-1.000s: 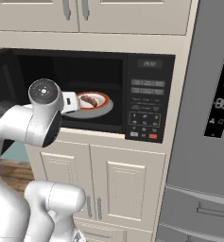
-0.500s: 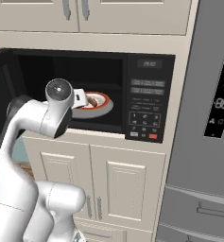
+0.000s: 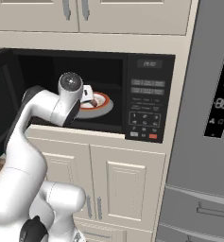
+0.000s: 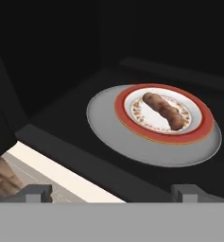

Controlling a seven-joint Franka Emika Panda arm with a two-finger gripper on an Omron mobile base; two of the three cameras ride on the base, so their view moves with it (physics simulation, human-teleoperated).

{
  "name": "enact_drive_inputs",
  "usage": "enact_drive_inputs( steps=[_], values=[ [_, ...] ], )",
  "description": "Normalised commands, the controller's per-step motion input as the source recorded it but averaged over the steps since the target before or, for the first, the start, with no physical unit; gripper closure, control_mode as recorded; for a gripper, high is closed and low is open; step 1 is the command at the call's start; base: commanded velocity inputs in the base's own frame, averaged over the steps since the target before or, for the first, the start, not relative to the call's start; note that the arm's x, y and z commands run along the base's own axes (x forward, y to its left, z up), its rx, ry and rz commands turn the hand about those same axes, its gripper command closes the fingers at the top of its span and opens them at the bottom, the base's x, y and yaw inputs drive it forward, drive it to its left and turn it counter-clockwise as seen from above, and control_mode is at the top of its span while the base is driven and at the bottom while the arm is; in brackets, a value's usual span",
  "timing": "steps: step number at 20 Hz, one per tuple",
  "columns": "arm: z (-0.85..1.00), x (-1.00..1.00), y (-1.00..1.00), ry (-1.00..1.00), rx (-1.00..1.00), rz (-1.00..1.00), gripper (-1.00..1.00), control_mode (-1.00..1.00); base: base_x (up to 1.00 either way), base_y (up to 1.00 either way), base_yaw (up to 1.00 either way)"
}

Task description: Retrieve the reheated potato from the microwave, then place the potato, cheese, and condiment on the cutting board.

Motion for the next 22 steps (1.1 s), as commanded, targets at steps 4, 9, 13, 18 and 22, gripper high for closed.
enact_drive_inputs(
  steps=[4,9,13,18,22],
  values=[
    [-0.27,0.44,0.01,-0.03,0.06,-0.01,-1.00,-1.00,0.00,0.00,0.00],
    [-0.13,0.52,0.00,-0.01,0.03,-0.01,-1.00,-1.00,0.00,0.00,0.00],
    [0.00,0.53,-0.02,0.00,0.00,0.00,-1.00,-1.00,0.00,0.00,0.00],
    [-0.02,0.47,-0.01,0.00,0.00,0.00,-1.00,-1.00,0.00,0.00,0.00],
    [-0.10,0.41,-0.04,0.00,0.00,0.00,-1.00,-1.00,0.00,0.00,0.00]
  ],
)
